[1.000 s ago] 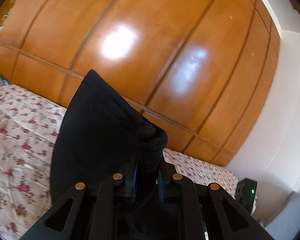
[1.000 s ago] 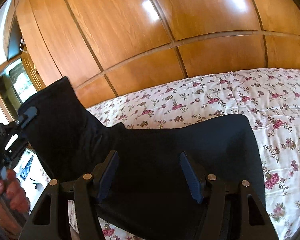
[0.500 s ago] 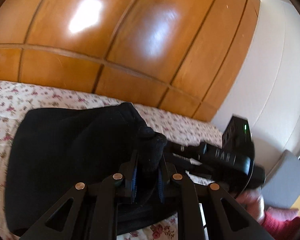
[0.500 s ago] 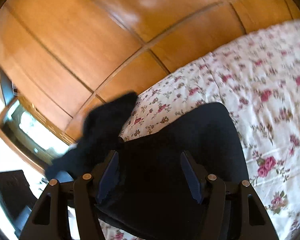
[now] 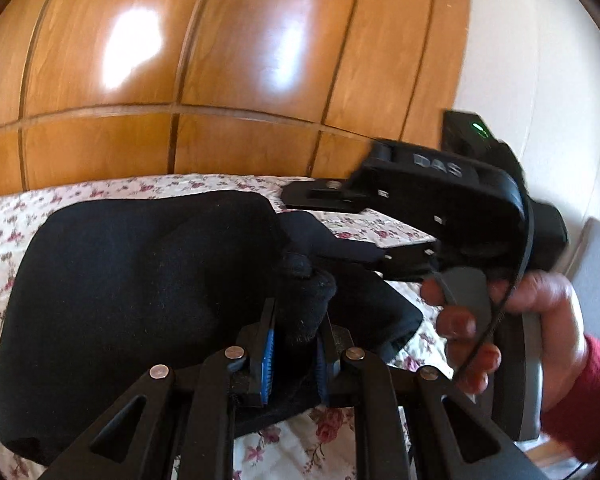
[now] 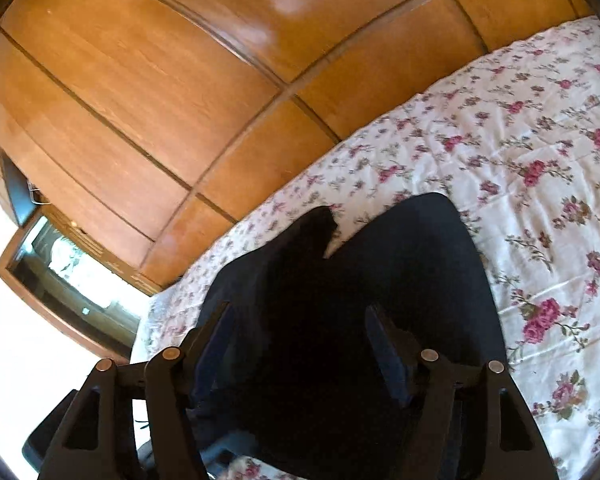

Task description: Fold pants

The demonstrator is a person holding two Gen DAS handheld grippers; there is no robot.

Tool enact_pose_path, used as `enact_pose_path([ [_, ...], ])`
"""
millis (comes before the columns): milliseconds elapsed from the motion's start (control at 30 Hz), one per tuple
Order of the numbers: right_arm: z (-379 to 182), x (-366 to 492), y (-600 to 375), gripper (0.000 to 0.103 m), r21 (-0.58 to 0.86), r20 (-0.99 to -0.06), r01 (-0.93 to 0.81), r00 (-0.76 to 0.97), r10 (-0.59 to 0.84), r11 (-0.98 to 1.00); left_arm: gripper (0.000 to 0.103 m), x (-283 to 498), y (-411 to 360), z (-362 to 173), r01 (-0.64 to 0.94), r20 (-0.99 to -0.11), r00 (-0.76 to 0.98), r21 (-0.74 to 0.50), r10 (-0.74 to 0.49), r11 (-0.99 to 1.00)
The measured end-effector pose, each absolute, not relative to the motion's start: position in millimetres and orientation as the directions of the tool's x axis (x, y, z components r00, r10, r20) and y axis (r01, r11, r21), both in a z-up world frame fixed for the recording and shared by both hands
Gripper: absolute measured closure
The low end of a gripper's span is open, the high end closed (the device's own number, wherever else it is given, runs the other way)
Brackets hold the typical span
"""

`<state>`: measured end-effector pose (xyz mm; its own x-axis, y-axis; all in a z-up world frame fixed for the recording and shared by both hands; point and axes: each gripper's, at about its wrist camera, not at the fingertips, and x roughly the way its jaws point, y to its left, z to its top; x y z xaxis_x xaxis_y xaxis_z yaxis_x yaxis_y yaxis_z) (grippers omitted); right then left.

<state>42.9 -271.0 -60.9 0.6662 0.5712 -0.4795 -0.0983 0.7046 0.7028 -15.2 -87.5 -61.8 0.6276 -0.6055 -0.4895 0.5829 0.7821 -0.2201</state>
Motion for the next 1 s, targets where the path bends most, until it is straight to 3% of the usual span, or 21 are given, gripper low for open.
enact_pose_path([
  [200,-71,49,-257,0.033,0.67,-0.542,-0.106,0.607,0.581,0.735,0.087,-25,-99,-68,0.628,-0.501,0.619,-0.147,-0.604,0.765],
  [367,-76,57,-243,0.037,0.64,-0.591,-0.118,0.556,0.584,0.759,0.064,-25,-101,-73,0.652,-0.527,0.576,-0.164,-0.625,0.74],
  [433,-79,60,-240,0.043,0.665,-0.586,-0.116,0.531,0.612,0.738,0.064,-32,-94,-68,0.676,-0.508,0.561,-0.175,-0.654,0.716],
  [567,-84,65,-235,0.043,0.663,-0.608,-0.098,0.508,0.61,0.742,0.063,-43,-65,-56,0.666,-0.427,0.589,-0.226,-0.686,0.711],
  [633,-85,66,-230,0.055,0.655,-0.61,-0.111,0.506,0.61,0.747,0.063,-43,-44,-49,0.621,-0.392,0.64,-0.242,-0.661,0.745],
  [667,-87,67,-227,0.072,0.657,-0.612,-0.119,0.493,0.619,0.745,0.063,-41,-30,-45,0.573,-0.372,0.688,-0.25,-0.623,0.781],
  [733,-87,66,-222,0.077,0.645,-0.617,-0.131,0.49,0.615,0.753,0.062,-38,-9,-41,0.498,-0.351,0.747,-0.268,-0.565,0.825],
  [833,-78,64,-213,0.085,0.617,-0.614,-0.169,0.508,0.604,0.769,0.041,-21,30,-41,0.331,-0.352,0.826,-0.329,-0.44,0.884],
  [1000,-63,61,-207,0.086,0.583,-0.604,-0.207,0.536,0.589,0.786,0.041,6,91,-59,0.075,-0.447,0.842,-0.459,-0.303,0.885],
])
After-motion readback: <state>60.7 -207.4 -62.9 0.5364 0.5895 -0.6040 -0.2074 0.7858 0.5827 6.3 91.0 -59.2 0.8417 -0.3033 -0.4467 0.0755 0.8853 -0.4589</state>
